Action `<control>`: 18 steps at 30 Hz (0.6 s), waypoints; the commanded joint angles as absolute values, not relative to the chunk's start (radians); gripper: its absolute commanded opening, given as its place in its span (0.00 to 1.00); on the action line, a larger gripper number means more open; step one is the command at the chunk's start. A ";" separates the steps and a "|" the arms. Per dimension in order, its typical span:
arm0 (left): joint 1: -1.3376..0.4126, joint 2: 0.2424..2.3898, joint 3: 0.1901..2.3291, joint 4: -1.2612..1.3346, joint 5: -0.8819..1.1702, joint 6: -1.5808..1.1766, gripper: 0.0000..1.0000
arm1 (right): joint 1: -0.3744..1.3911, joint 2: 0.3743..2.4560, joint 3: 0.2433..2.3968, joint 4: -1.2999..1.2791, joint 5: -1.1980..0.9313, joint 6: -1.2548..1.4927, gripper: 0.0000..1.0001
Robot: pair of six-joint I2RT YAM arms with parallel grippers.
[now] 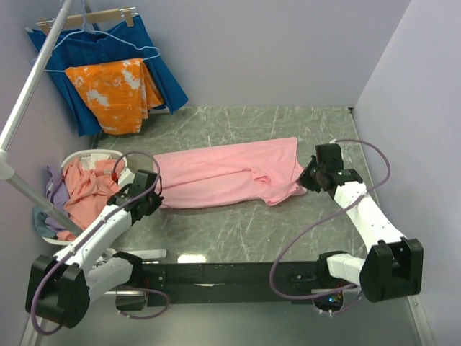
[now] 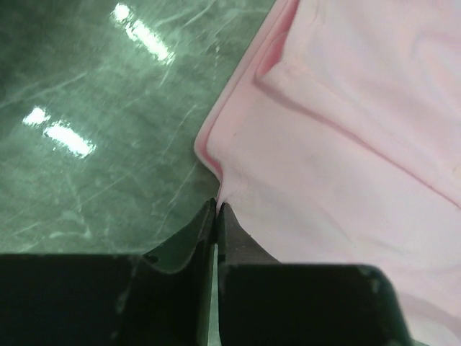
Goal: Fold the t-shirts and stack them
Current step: Fold the other side of the tshirt into a rectangle
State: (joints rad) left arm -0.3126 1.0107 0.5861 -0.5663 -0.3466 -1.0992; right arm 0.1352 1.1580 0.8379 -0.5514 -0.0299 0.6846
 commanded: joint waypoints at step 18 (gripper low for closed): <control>-0.187 1.408 0.781 -0.310 -0.319 -0.930 0.11 | 0.060 1.738 1.288 -0.433 -0.136 0.598 0.00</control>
State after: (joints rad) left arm -0.2100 1.3369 0.7242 -0.3931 -0.3355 -0.9833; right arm 0.0673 1.6516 1.1870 -0.4622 -0.1059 0.6224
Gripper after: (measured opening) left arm 0.100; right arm 0.008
